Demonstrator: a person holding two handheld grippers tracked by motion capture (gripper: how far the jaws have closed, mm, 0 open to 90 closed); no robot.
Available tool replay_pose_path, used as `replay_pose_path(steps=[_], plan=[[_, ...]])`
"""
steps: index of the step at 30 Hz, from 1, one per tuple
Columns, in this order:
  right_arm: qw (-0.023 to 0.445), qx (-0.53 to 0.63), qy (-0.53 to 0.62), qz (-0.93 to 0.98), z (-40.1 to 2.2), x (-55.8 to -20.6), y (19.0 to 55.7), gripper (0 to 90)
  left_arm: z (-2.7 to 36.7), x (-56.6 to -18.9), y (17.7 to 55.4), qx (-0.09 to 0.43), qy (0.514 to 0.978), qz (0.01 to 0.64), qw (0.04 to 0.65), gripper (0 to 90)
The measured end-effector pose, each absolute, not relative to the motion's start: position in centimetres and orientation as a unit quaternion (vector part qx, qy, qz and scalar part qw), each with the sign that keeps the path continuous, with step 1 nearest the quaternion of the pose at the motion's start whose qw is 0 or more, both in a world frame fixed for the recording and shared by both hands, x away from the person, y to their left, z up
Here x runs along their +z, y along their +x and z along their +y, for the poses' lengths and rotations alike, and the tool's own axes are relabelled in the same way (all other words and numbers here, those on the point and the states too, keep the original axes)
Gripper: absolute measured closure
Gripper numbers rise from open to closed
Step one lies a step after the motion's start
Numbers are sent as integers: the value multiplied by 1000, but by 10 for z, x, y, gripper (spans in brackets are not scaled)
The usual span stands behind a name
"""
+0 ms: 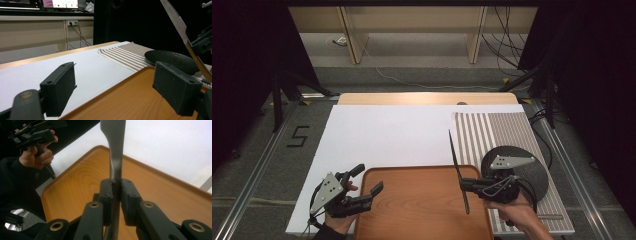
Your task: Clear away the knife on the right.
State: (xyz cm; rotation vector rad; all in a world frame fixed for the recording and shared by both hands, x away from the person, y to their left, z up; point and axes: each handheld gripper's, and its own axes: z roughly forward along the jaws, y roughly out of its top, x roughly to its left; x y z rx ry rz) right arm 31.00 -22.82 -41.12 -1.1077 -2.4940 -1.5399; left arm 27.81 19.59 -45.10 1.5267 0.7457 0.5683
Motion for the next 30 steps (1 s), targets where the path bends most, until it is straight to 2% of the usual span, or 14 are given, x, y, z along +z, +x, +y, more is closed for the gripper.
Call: replay_pose_path(steps=[30], plan=[[-8, -384, -353, -853, -213, -426, 287, 807, 196, -451, 278, 247, 666, 323, 625, 178]])
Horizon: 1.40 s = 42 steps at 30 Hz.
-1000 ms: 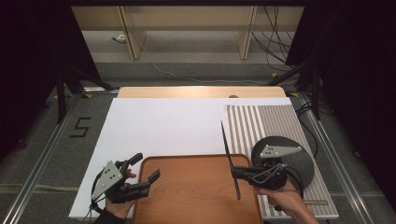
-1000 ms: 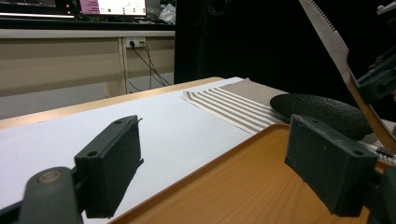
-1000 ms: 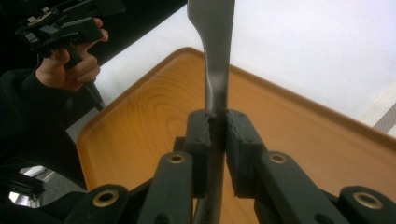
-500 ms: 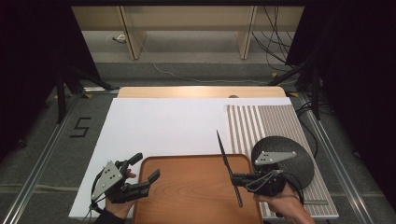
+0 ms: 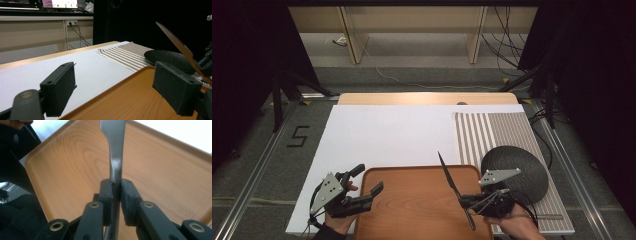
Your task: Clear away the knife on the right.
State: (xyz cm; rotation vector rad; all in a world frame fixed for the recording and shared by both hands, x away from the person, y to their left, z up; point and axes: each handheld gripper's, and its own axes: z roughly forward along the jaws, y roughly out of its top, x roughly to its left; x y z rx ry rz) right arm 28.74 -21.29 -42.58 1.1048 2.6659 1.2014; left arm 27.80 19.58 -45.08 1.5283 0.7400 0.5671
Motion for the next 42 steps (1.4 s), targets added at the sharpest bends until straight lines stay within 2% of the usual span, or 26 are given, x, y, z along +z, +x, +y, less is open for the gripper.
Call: replay_pose_path(steps=[7, 42], plan=[[-3, 369, 353, 860, -212, -431, 285, 807, 195, -451, 278, 247, 668, 320, 625, 178], [3, 213, 313, 926, -193, -451, 280, 807, 195, -451, 277, 249, 667, 318, 625, 179]])
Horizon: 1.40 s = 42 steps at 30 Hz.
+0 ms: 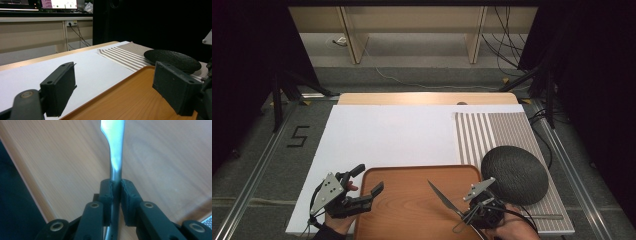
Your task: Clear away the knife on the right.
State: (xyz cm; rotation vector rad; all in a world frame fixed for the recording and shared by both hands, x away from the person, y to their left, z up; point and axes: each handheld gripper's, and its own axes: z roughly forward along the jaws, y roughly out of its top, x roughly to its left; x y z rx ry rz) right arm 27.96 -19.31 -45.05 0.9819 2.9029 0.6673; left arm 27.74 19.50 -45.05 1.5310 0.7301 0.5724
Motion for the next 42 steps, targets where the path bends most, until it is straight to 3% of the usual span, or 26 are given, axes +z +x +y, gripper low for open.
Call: replay_pose_path(steps=[17, 24, 28, 31, 42], plan=[[7, 162, 310, 937, -183, -464, 279, 791, 195, -450, 278, 248, 668, 317, 626, 177], [25, 215, 320, 923, -183, -457, 278, 498, 196, -450, 278, 246, 669, 318, 625, 177], [52, 265, 304, 914, -179, -454, 276, 431, 196, -450, 278, 243, 668, 318, 627, 176], [62, 287, 293, 910, -175, -454, 273, 428, 196, -450, 279, 243, 668, 318, 628, 176], [80, 310, 259, 911, -171, -455, 269, 658, 196, -451, 280, 235, 669, 319, 629, 173]])
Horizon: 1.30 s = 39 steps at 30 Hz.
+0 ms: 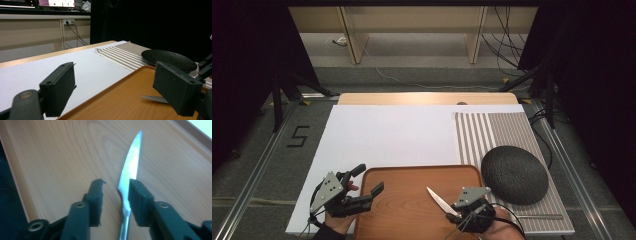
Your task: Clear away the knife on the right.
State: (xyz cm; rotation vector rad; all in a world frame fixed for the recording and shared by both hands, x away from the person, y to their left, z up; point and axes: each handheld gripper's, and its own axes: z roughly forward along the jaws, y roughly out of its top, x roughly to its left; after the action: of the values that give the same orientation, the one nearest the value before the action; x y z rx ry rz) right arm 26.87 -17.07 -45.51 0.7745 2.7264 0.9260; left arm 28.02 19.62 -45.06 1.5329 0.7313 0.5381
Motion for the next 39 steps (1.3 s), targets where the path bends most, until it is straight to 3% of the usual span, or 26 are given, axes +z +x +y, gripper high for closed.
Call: replay_pose_path(steps=[4, 12, 39], plan=[[83, 305, 256, 913, -172, -456, 269, 769, 196, -451, 281, 234, 670, 320, 628, 173], [93, 279, 246, 923, -170, -459, 267, 894, 195, -451, 281, 236, 672, 318, 626, 173], [120, 210, 234, 942, -168, -469, 268, 900, 195, -451, 281, 230, 674, 316, 626, 170]])
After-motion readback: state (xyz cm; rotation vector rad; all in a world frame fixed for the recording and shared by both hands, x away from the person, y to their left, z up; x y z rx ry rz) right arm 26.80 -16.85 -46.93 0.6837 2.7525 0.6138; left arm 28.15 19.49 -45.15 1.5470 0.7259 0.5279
